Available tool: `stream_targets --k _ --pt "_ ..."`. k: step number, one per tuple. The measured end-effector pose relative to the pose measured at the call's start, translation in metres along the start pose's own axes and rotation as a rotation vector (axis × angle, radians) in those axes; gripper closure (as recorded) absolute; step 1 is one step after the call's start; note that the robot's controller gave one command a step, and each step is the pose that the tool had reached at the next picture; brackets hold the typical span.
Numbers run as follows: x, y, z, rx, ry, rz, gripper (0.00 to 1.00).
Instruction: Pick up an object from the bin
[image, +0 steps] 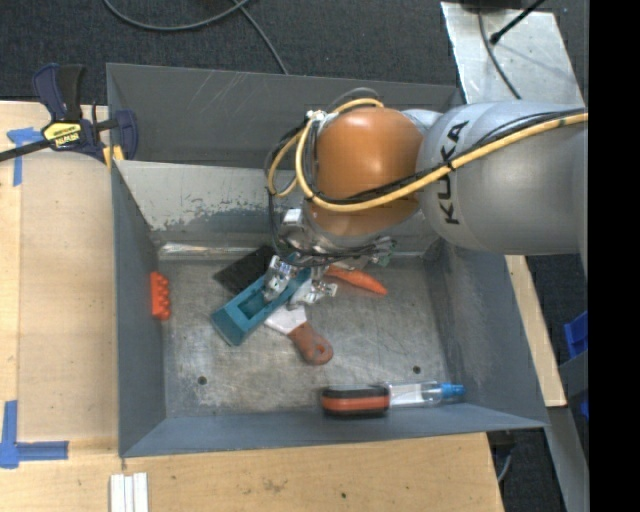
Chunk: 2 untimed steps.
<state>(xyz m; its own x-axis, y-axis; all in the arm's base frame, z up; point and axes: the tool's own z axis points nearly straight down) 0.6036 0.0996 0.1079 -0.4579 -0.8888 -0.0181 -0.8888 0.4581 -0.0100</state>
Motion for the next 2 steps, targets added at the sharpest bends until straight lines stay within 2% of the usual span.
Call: stream_targets --k 1,2 --pt "0.003 0.004 -0.001 0.008 -0.013 0.0 1.0" --pt "0.0026 0.0041 -0.0009 0.007 -0.013 0.005 1.0"
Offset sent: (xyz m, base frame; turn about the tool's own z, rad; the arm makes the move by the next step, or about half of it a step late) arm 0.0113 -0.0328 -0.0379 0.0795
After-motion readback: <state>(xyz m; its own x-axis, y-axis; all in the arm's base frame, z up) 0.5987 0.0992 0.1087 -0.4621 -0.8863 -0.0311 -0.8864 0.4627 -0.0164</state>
